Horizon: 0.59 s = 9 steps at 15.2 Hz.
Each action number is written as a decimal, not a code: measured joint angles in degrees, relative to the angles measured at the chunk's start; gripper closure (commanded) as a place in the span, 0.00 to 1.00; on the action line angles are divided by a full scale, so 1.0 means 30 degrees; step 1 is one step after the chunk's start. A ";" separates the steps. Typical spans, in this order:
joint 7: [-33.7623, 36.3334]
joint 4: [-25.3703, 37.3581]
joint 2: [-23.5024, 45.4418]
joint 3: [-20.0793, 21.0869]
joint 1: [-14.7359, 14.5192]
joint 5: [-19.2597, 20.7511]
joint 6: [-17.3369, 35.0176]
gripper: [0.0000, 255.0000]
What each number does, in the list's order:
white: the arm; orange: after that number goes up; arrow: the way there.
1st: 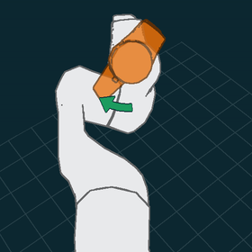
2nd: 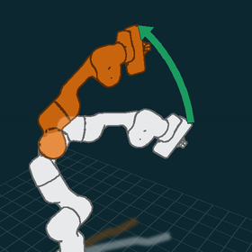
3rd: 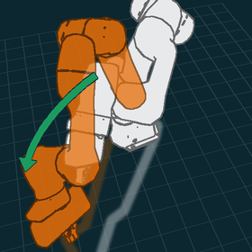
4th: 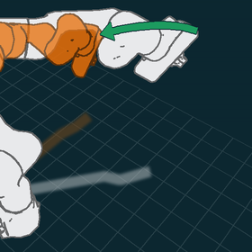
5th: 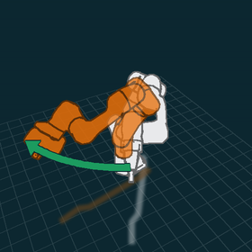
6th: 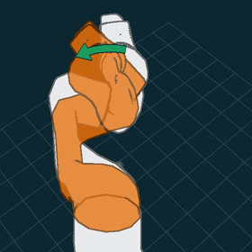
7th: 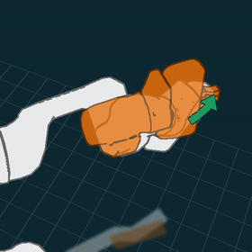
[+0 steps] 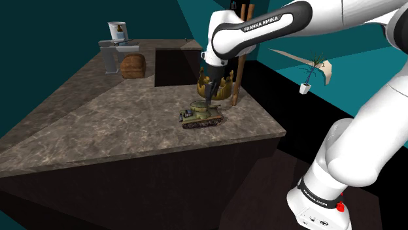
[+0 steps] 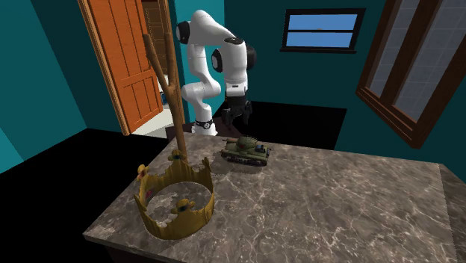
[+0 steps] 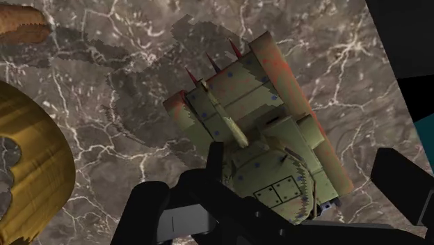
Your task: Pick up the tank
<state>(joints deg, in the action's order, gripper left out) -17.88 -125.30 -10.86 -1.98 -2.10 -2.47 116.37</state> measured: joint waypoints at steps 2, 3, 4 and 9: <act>-0.0230 0.0631 0.1067 0.0045 -0.0053 0.0152 0.0633 0.00; -0.0251 0.0634 0.1266 0.0068 -0.0074 0.0175 0.0863 0.00; -0.0256 0.0649 0.1489 0.0086 -0.0090 0.0181 0.1098 0.00; -0.0298 -0.0103 0.1919 0.0103 -0.0110 0.0158 0.2294 0.00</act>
<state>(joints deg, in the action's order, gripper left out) -18.77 -125.61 -5.11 -1.67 -2.43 -2.00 123.26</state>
